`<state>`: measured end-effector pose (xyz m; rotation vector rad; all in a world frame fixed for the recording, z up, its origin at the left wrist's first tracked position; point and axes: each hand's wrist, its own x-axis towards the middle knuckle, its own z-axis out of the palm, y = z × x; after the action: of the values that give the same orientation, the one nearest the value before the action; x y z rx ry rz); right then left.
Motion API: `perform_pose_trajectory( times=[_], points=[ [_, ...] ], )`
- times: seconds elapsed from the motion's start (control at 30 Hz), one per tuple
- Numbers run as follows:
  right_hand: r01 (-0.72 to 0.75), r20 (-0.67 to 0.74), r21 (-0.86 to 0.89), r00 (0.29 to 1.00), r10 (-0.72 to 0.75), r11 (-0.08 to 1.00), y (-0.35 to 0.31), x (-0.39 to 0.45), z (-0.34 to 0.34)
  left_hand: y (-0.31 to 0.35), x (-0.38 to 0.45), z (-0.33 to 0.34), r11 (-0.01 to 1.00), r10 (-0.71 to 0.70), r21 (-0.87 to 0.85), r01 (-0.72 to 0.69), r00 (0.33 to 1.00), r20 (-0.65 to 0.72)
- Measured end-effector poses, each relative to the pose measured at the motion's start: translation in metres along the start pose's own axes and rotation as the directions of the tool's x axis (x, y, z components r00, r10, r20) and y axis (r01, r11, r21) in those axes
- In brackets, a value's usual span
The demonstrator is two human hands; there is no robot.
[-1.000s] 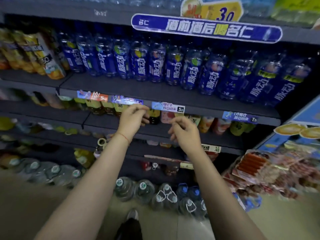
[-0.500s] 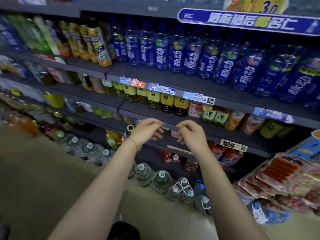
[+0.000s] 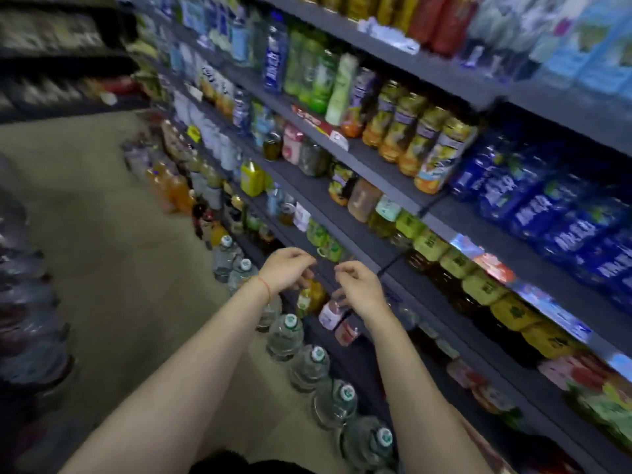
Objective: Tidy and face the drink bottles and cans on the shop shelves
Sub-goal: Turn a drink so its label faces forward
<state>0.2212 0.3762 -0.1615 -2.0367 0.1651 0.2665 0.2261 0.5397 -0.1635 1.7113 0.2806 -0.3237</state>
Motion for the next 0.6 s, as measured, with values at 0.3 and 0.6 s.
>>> perform_pose_trajectory(
  times=[0.3,0.6],
  points=[
    [-0.095,0.049,-0.015,0.994,0.095,0.995,-0.05,0.106,0.098,-0.017,0.105,-0.106,0.986,-0.105,-0.14,0.093,0.992,-0.076],
    [-0.131,0.04,0.062,0.991,0.129,0.989,-0.088,0.269,0.144,0.009,0.246,-0.164,0.986,-0.156,-0.08,0.147,0.981,-0.117]
  ],
)
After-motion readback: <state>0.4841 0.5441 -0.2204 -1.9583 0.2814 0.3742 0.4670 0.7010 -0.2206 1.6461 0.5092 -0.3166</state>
